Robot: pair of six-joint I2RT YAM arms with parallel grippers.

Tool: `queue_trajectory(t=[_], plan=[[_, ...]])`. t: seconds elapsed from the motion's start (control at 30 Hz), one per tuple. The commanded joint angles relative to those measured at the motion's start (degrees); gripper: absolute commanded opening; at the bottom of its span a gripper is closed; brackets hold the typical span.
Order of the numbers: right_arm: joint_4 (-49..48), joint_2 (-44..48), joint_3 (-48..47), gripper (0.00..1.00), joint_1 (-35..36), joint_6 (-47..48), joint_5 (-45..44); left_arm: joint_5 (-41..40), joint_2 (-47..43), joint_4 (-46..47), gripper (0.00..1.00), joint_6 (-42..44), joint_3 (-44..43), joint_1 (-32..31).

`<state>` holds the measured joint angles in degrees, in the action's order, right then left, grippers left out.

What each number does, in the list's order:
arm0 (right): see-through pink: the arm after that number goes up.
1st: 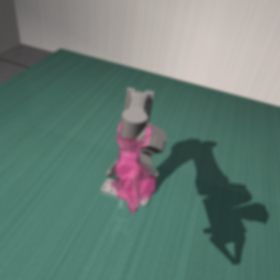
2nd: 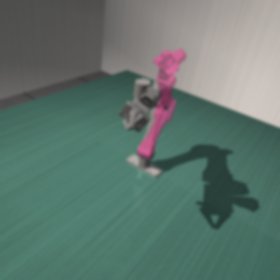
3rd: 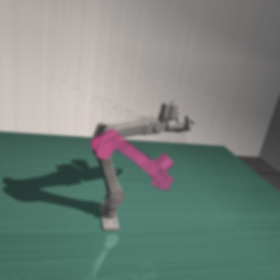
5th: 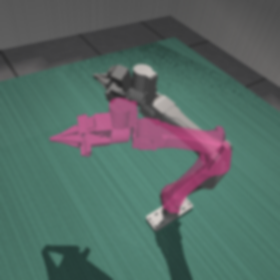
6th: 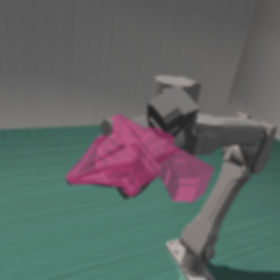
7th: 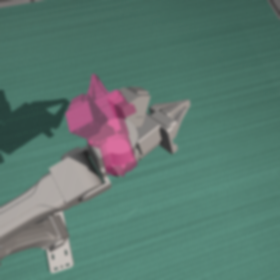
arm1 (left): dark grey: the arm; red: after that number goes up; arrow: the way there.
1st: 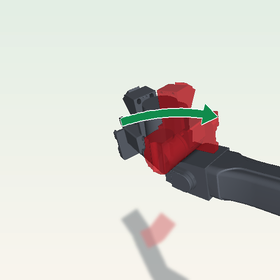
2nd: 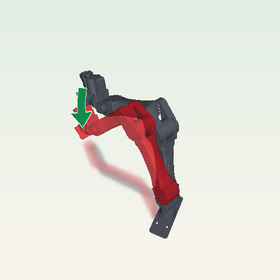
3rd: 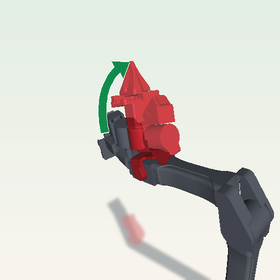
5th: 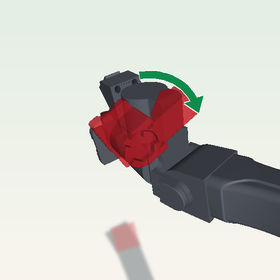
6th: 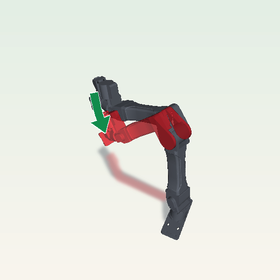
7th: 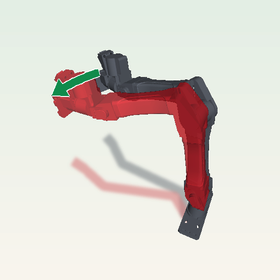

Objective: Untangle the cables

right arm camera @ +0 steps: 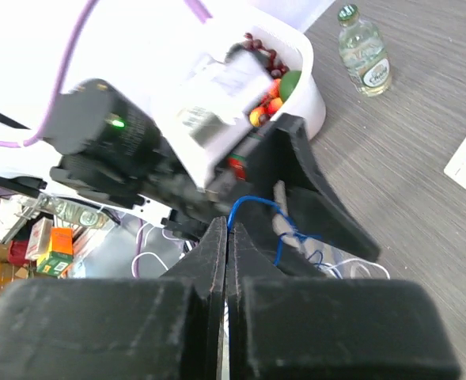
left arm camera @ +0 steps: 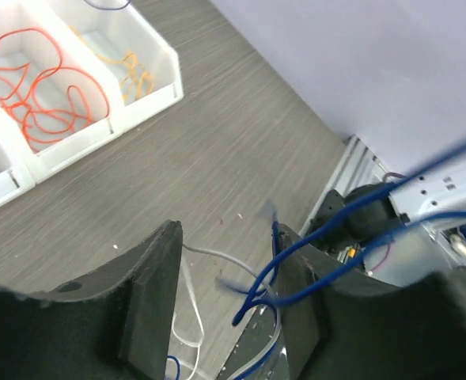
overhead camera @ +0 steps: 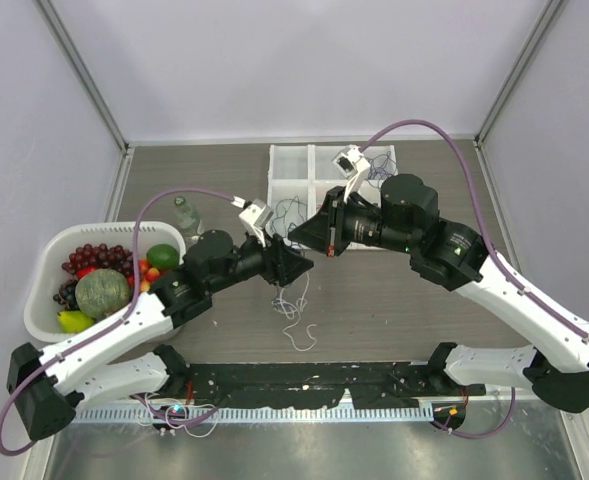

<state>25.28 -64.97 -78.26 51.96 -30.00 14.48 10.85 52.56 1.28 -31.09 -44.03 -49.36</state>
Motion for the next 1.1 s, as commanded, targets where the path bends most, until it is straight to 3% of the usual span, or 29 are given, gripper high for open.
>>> queue_trajectory(t=[0.0, 0.1, 0.23, 0.47, 0.8, 0.93, 1.07], plan=[[-4.4, -0.3, -5.5, 0.01, 0.2, -1.9, 1.7, -7.3, 3.9, 7.8, 0.48, 1.3, -0.9, 0.1], [-5.4, -1.3, -12.3, 0.01, 0.2, -2.9, 0.7, -12.2, 6.7, 6.4, 0.38, 1.3, 1.9, 0.2], [-6.2, -4.6, -26.0, 0.01, 0.2, -2.5, -3.3, -11.1, 6.9, 6.5, 0.26, -1.4, 8.2, 1.5], [-9.4, -7.4, -42.7, 0.01, 0.2, 0.7, -10.1, -15.4, 1.2, 1.3, 0.17, -5.5, 16.2, 1.6], [-17.1, -8.9, -53.8, 0.01, 0.2, 4.2, -14.3, -20.8, -3.9, -10.1, 0.15, -9.0, 20.4, 1.9], [-16.6, -9.4, -57.4, 0.01, 0.2, 6.8, -18.6, -21.8, -5.7, -11.6, 0.19, -9.3, 20.8, 1.9], [-13.5, -7.3, -50.3, 0.00, 0.2, 9.0, -21.9, -17.8, -9.7, -11.0, 0.31, -7.8, 20.0, 1.9]])
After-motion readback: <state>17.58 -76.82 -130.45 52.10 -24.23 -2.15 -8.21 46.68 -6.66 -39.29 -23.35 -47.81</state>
